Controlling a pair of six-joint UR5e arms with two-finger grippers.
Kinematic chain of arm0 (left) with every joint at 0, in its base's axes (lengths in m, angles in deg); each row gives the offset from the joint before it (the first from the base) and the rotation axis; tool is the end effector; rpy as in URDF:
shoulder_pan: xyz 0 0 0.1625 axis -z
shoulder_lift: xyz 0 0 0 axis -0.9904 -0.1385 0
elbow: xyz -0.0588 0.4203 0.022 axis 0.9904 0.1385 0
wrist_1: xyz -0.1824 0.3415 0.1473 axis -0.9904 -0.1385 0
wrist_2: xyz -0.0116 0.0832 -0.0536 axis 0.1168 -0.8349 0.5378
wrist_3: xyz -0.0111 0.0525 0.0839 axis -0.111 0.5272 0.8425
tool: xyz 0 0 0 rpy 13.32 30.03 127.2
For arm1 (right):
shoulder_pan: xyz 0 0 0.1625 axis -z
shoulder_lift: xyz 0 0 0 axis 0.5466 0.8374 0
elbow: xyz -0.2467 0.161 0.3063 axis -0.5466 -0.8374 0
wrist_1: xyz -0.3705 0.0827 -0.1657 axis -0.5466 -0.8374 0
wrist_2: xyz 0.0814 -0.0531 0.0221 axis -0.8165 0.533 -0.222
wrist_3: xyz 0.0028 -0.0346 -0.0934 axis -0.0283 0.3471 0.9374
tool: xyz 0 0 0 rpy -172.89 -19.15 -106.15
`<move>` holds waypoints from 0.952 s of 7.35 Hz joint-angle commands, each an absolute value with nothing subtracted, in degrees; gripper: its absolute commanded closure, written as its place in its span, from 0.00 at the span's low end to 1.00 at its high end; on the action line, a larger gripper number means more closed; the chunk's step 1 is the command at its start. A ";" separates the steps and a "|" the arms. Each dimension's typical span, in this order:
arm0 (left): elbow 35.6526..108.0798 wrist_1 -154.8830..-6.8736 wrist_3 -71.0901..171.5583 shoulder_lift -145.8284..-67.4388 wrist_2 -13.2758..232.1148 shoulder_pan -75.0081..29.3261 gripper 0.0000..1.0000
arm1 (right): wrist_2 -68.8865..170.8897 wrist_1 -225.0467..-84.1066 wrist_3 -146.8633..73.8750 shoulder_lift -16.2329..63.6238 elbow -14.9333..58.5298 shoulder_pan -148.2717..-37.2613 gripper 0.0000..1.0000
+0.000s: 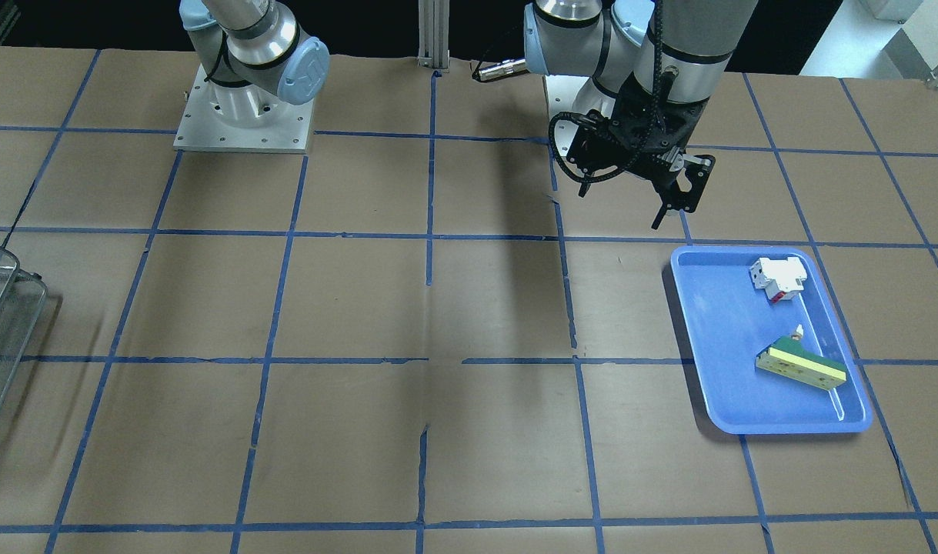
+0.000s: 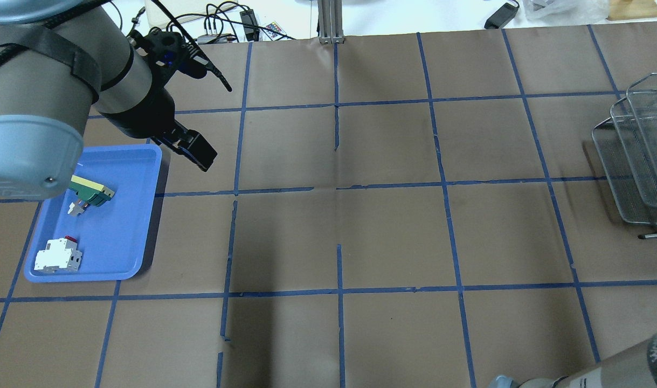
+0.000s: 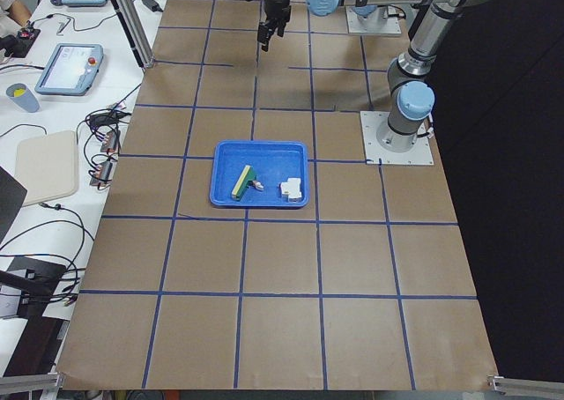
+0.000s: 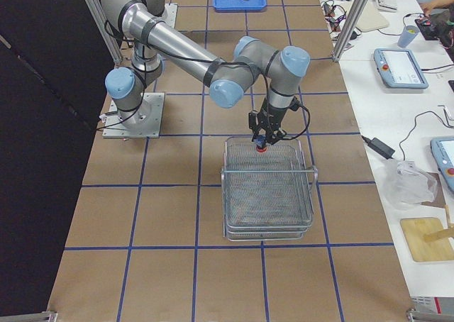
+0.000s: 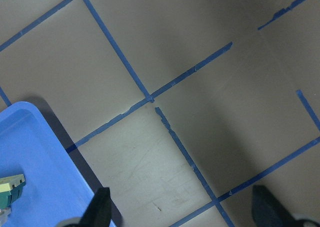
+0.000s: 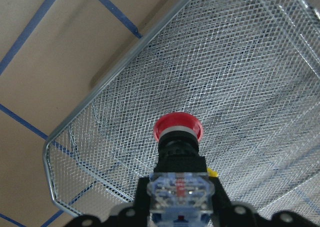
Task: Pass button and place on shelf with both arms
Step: 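Lower the button into the wire mesh basket with the right gripper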
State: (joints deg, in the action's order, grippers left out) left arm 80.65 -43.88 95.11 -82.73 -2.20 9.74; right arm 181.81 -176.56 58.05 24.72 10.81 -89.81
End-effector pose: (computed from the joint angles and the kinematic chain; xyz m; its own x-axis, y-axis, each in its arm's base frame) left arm -0.1477 -0.4626 0.4591 -0.8488 0.5266 -0.0475 0.5287 0.8451 -0.0789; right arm -0.2547 -0.5746 0.3897 -0.7032 -0.7106 0.0230 -0.6715 0.6745 0.3070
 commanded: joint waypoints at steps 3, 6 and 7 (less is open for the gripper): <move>80.65 -43.88 95.11 -82.82 -2.20 9.72 0.00 | 181.87 -176.44 57.88 24.11 10.81 -89.82 0.80; 80.65 -43.79 95.11 -82.82 -2.20 9.72 0.00 | 181.60 -176.44 57.88 23.41 10.89 -89.82 0.59; 80.65 -43.79 95.11 -82.82 -2.20 9.72 0.00 | 181.60 -176.36 57.79 23.41 10.89 -89.82 0.51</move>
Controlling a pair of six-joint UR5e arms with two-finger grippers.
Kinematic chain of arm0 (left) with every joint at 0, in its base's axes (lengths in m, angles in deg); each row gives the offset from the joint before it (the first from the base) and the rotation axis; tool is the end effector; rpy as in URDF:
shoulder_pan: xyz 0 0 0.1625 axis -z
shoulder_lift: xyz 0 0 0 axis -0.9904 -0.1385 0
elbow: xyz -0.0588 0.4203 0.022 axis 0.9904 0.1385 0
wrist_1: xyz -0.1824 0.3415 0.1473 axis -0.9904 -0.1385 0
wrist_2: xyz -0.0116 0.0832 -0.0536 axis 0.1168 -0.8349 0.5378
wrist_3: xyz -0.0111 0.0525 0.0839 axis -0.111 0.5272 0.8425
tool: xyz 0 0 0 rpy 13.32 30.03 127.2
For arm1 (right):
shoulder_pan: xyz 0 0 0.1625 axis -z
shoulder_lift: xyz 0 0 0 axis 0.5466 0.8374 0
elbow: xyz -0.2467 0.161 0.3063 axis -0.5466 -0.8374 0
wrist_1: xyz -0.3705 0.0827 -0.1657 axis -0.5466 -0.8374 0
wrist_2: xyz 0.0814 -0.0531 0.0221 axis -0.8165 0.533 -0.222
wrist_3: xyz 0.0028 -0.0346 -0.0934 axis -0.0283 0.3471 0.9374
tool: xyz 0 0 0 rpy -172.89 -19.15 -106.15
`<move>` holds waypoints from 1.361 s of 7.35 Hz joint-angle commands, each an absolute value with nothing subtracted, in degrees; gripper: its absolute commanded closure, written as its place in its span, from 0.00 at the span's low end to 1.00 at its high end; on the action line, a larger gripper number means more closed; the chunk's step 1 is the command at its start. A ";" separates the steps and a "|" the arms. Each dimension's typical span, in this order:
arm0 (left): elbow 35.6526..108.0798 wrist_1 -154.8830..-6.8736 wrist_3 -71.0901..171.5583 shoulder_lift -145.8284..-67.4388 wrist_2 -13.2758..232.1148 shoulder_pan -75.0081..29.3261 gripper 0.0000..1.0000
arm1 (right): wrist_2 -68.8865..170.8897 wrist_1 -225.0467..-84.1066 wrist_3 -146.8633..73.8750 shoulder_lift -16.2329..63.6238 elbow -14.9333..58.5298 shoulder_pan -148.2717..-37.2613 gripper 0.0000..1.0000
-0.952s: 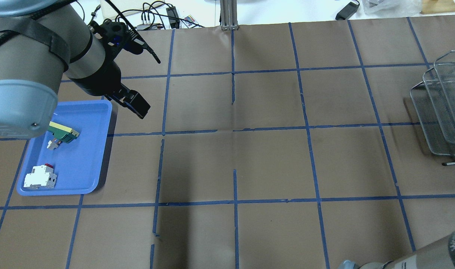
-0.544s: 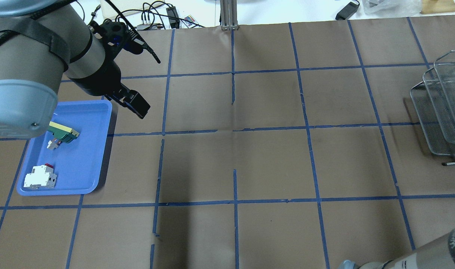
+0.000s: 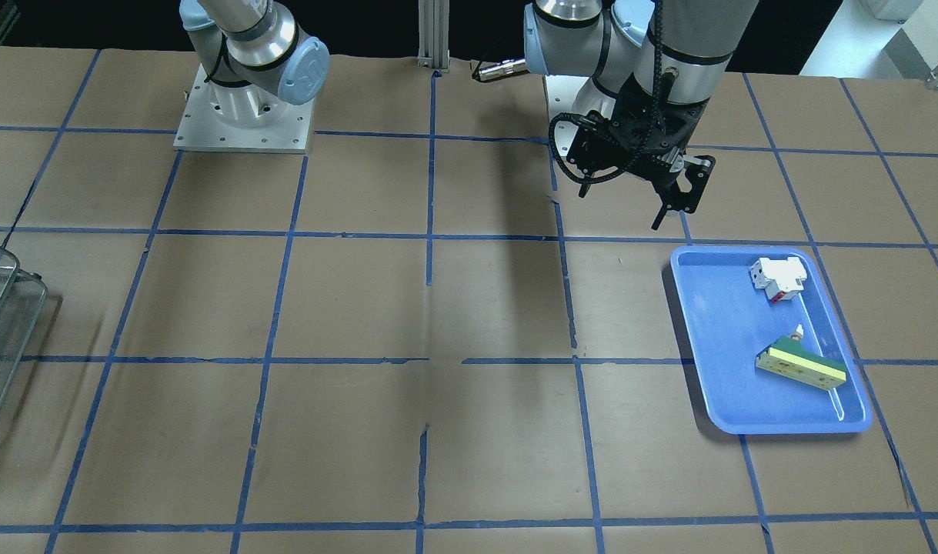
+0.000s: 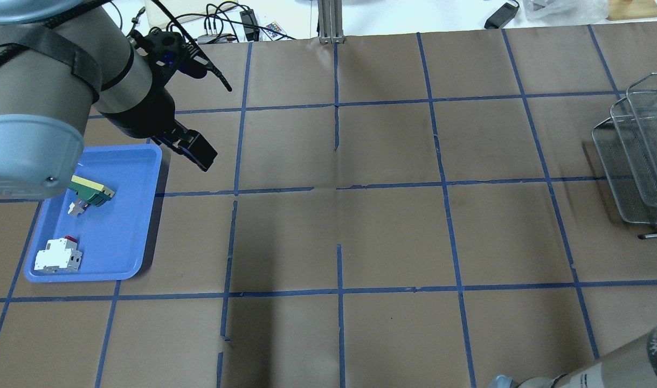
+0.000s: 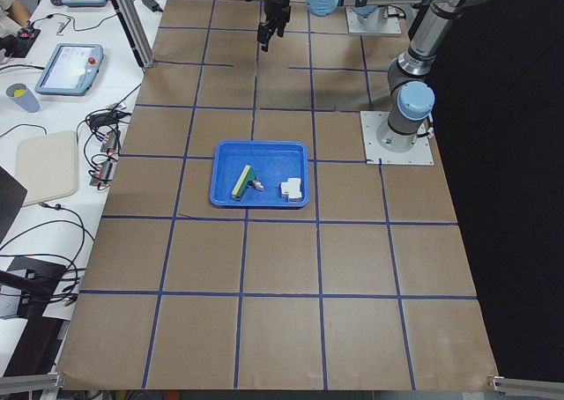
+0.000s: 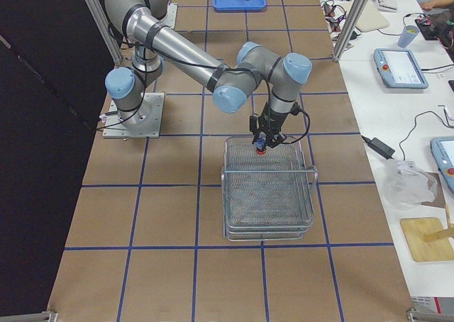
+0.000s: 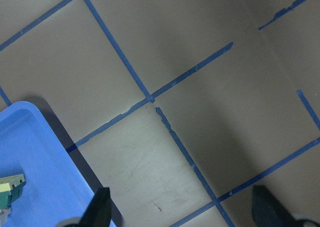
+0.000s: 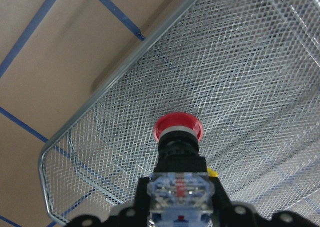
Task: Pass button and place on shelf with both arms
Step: 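Lower the button into the wire mesh basket with the right gripper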
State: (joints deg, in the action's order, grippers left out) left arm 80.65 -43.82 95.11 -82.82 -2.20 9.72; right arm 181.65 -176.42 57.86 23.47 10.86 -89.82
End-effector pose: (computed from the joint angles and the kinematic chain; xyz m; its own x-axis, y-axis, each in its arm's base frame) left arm -0.1475 -0.4632 0.4585 -0.8490 0.5263 -0.0472 0.5284 0.8454 -0.0784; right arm -0.2568 -0.5784 0.3754 -0.7056 -0.7086 -0.0012 -0.6741 0.6708 0.3092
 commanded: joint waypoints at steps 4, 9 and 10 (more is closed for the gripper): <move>80.65 -43.79 95.11 -82.82 -2.20 9.72 0.00 | 181.25 -173.74 57.79 24.20 10.63 -89.91 0.00; 80.65 -43.79 95.11 -82.91 -2.20 9.72 0.00 | 166.26 -162.41 23.45 39.55 12.29 -97.80 0.00; 80.65 -43.79 95.11 -83.00 -2.20 9.72 0.00 | 165.70 -162.29 14.03 41.58 13.52 -102.09 0.00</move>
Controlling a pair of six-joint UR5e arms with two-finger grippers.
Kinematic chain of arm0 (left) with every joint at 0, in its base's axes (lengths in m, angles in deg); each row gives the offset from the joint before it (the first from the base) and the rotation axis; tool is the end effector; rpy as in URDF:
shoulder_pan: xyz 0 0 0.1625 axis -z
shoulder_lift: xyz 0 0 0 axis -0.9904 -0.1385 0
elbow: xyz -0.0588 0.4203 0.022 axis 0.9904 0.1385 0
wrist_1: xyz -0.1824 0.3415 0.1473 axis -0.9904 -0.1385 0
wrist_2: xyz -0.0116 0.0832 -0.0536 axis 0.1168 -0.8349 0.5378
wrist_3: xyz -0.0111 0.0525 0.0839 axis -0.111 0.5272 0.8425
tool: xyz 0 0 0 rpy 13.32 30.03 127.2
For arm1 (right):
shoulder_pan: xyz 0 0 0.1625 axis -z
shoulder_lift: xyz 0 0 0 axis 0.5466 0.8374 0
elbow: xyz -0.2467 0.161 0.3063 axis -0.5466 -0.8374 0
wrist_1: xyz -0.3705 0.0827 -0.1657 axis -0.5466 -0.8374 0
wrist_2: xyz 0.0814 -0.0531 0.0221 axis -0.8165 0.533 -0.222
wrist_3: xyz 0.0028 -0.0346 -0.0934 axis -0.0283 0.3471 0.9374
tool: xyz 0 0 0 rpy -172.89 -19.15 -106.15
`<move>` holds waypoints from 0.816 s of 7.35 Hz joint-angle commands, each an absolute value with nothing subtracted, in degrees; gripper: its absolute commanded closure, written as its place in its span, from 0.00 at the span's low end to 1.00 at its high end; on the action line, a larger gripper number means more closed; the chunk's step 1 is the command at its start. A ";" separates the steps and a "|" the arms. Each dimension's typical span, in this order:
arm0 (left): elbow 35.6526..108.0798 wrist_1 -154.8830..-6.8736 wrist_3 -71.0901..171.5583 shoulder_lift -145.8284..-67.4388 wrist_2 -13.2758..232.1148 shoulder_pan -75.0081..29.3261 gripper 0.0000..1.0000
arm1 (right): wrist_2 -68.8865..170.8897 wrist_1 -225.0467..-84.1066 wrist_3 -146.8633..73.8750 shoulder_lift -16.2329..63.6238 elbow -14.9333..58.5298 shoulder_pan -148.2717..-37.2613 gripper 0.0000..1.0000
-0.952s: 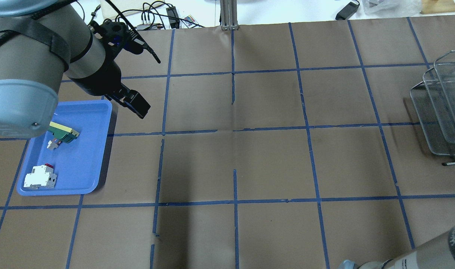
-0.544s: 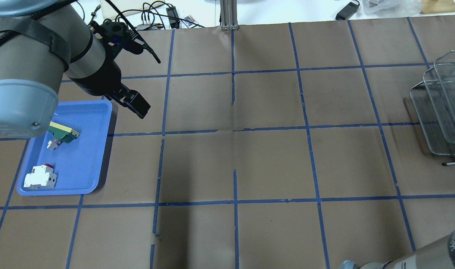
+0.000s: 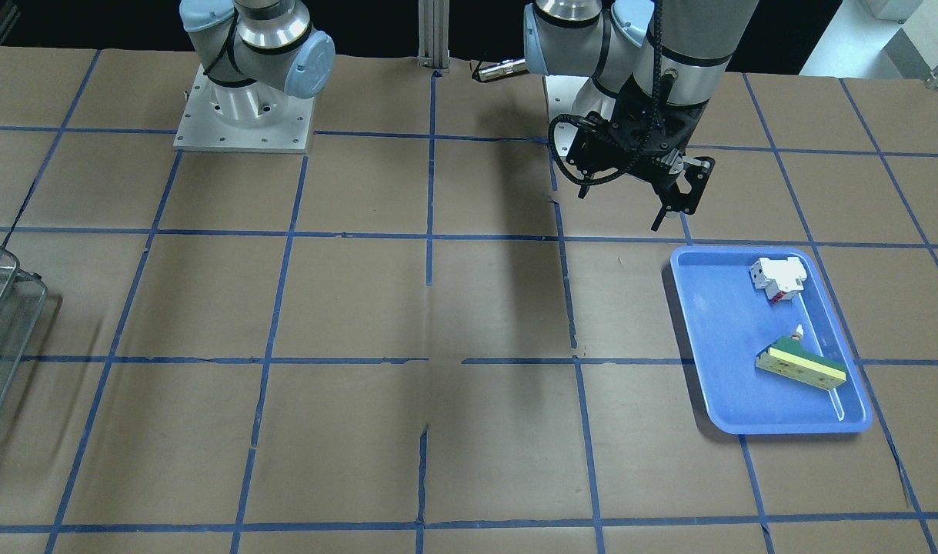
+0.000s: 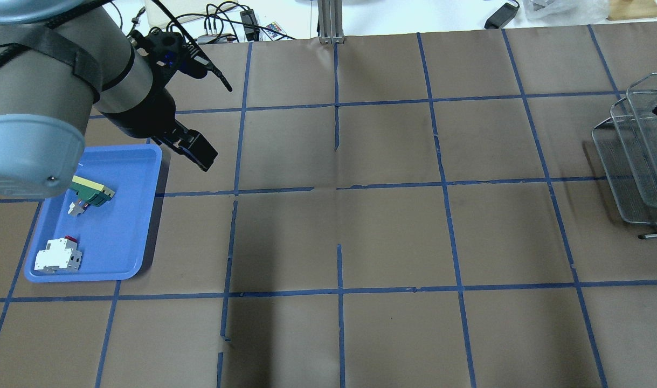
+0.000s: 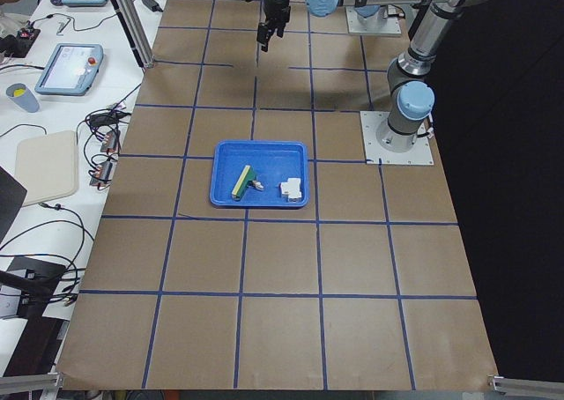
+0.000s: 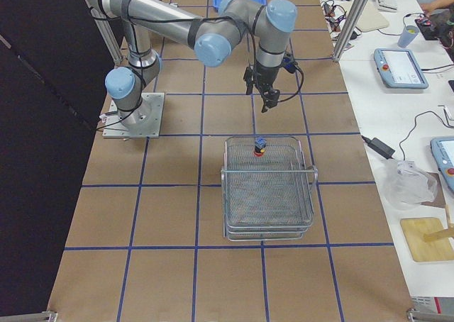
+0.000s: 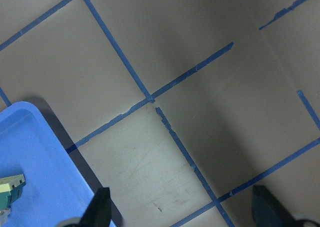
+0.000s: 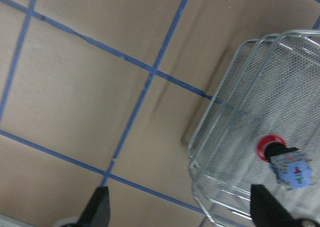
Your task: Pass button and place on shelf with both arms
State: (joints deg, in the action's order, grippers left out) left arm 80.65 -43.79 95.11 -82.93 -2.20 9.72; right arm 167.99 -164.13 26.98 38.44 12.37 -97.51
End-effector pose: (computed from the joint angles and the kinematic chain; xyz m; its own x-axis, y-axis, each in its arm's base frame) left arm -0.1475 -0.4638 0.4576 -0.8490 0.5263 -0.0465 0.5284 0.8455 -0.0772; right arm -0.1142 -0.5302 0.4891 -0.9305 -0.3660 0.0136 -0.3638 0.9279 0.0817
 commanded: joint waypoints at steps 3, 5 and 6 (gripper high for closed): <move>80.65 -43.79 95.11 -83.00 -2.20 9.72 0.00 | 163.95 -163.52 -11.58 43.62 16.60 -117.81 0.00; 80.65 -43.79 95.02 -83.08 -2.20 9.72 0.00 | 163.06 -163.70 -18.66 43.80 16.69 -122.59 0.00; 80.65 -43.79 95.02 -83.08 -2.20 9.72 0.00 | 162.10 -163.26 -18.59 44.76 16.87 -122.69 0.00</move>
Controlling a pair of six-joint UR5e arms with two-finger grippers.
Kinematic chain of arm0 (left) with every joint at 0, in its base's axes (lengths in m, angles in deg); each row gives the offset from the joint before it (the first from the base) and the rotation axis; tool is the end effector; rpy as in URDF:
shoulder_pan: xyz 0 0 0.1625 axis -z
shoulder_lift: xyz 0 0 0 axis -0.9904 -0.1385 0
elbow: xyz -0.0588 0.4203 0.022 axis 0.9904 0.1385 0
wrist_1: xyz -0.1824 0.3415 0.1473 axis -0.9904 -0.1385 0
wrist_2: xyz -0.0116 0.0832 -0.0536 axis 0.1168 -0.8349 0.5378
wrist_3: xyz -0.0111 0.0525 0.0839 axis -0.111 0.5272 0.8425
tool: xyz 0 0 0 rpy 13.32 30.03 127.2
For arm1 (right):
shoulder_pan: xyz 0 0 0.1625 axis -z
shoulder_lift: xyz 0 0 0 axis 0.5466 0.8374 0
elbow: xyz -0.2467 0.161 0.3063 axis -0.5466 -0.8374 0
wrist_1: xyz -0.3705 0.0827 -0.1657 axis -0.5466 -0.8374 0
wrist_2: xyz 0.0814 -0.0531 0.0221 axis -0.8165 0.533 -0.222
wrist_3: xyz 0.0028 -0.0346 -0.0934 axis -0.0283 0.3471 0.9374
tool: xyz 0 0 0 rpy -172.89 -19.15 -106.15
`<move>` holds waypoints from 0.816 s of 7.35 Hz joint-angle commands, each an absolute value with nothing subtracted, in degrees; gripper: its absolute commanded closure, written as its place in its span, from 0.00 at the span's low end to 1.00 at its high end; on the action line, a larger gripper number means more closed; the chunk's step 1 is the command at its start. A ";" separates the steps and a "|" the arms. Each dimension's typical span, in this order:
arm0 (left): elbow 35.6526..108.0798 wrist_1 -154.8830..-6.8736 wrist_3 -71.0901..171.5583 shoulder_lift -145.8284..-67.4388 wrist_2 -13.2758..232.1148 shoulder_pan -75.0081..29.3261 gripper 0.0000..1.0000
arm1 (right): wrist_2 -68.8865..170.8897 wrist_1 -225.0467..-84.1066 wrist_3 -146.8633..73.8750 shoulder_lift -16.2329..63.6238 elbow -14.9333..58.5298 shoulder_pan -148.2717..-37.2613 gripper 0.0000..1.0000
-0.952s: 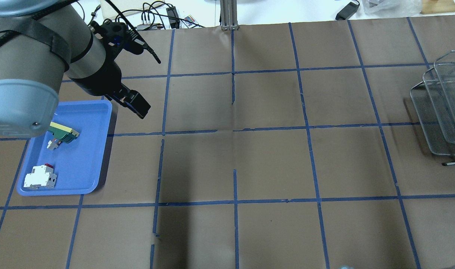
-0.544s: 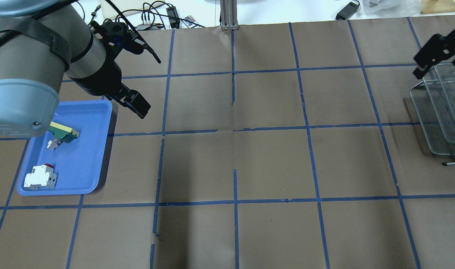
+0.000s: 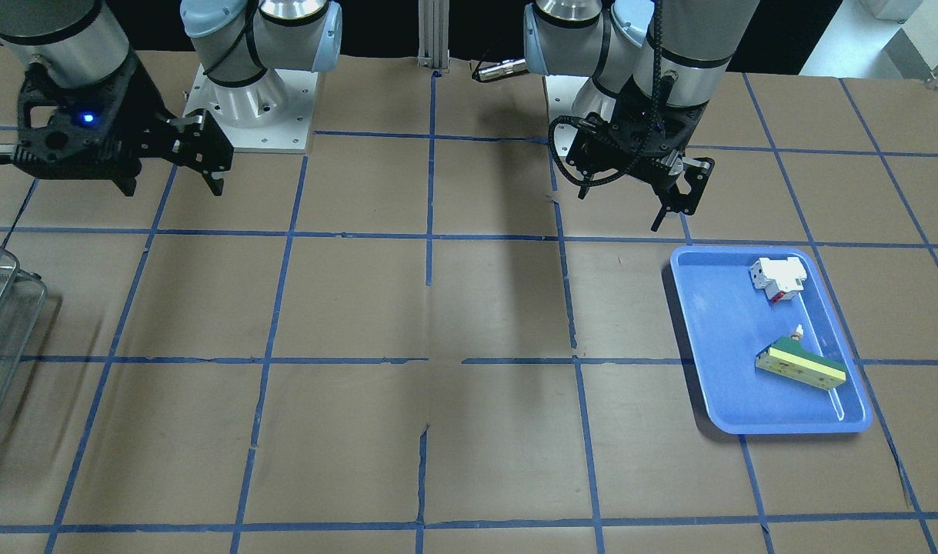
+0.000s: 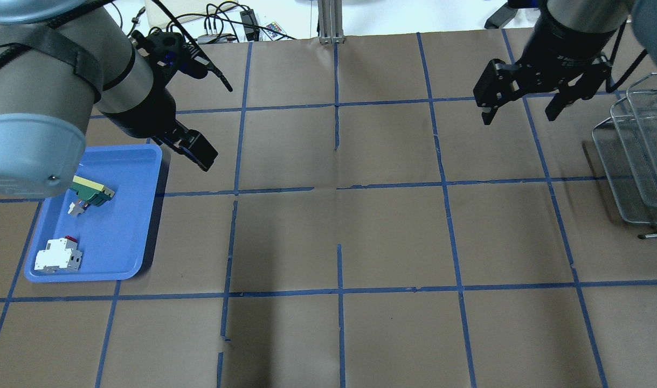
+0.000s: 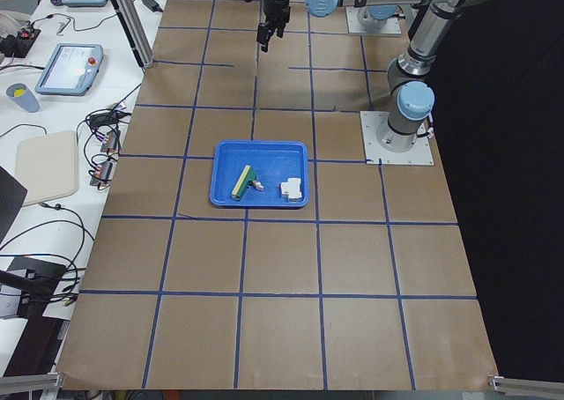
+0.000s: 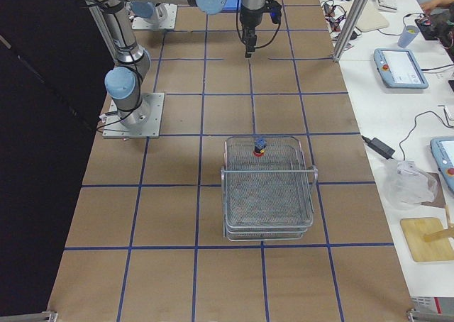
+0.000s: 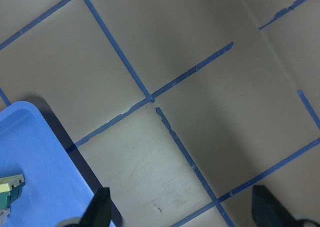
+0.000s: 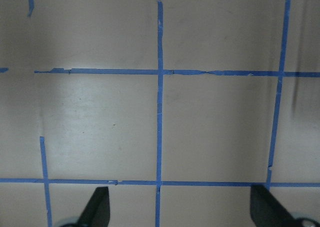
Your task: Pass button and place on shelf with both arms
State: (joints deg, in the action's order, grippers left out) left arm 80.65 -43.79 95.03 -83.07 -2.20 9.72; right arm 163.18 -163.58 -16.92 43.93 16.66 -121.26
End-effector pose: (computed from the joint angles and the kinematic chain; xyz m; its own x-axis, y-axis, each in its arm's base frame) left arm -0.1476 -0.4645 0.4565 -0.8497 0.5253 -0.0452 0.5272 0.8464 -0.0752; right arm 0.1187 -0.4918 0.5001 -0.9997 -0.0204 -0.0166 -0.0210 0.9992 0.0336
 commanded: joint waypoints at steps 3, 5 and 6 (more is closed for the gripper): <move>80.65 -43.79 95.02 -83.08 -2.20 9.72 0.00 | 161.13 -163.52 -24.16 47.05 19.41 -122.87 0.00; 80.65 -43.79 95.02 -83.08 -2.20 9.72 0.00 | 162.08 -163.44 -25.44 47.40 21.25 -122.87 0.00; 80.65 -43.79 95.11 -83.08 -2.20 9.72 0.00 | 161.92 -163.78 -25.44 48.36 22.40 -122.87 0.00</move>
State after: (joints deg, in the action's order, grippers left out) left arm 80.65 -43.79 95.04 -83.09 -2.20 9.72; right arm 161.81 -163.54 -24.96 47.43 21.01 -122.86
